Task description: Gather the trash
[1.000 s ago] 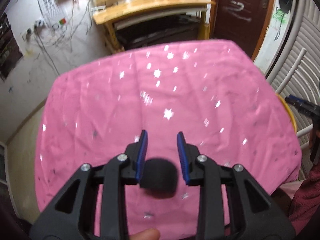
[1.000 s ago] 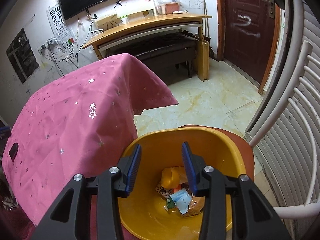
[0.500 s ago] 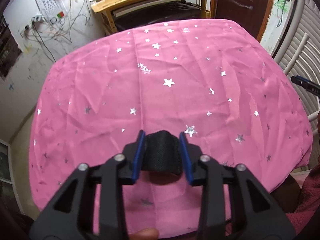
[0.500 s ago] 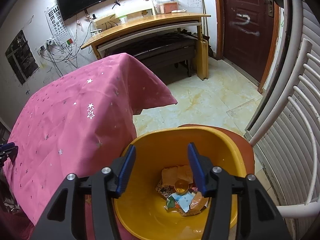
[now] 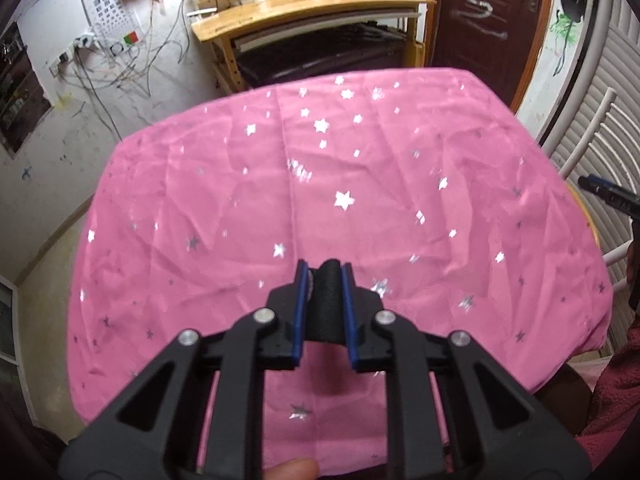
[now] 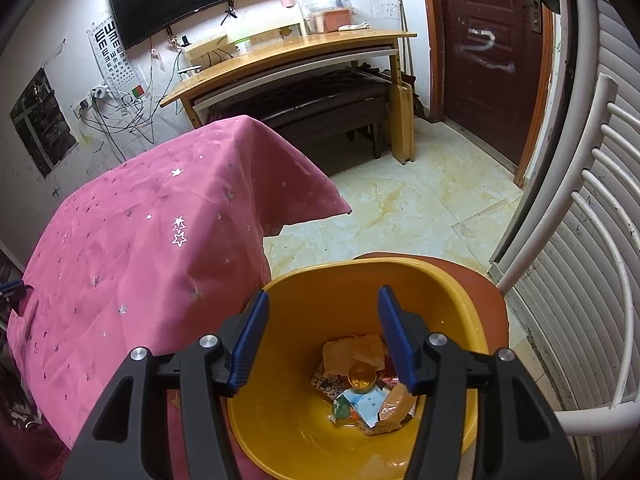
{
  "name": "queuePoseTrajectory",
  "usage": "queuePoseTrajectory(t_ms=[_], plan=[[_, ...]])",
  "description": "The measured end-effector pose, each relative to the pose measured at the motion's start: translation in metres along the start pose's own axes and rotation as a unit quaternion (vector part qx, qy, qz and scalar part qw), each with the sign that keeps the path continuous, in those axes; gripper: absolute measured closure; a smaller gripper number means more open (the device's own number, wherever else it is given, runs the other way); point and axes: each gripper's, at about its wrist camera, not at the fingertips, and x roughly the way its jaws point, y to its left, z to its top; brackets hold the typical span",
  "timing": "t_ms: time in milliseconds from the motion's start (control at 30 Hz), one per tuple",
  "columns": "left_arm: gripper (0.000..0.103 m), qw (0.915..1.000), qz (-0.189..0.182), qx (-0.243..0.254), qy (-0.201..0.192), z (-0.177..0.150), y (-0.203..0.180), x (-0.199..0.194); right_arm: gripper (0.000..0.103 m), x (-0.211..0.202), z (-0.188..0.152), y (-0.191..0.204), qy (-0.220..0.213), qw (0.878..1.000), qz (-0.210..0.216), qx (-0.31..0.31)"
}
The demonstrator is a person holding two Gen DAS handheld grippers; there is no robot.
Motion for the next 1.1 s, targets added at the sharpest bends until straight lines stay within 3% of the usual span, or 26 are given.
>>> queuePoseTrajectory(t_ms=[200,467,800,1100], plan=[[0.089,0.9987,-0.03,0.03,-0.028,0.024,-0.035,-0.011,0.048,-0.004,0.0,-0.004,-0.006,1.0,-0.002,0.006],[0.089,0.9923,-0.09,0.08,-0.03,0.055,-0.111,0.0,0.044,-0.02,-0.001,-0.028,-0.029,0.999,-0.009,0.04],[0.088,0.9721,-0.188,0.14,-0.01,0.074,-0.22,0.021,0.041,-0.046,-0.004,-0.055,-0.073,0.994,-0.005,0.084],[0.086,0.9643,-0.204,0.169,0.01,0.074,-0.299,0.059,0.036,-0.065,-0.011,-0.092,-0.105,0.985,-0.019,0.139]])
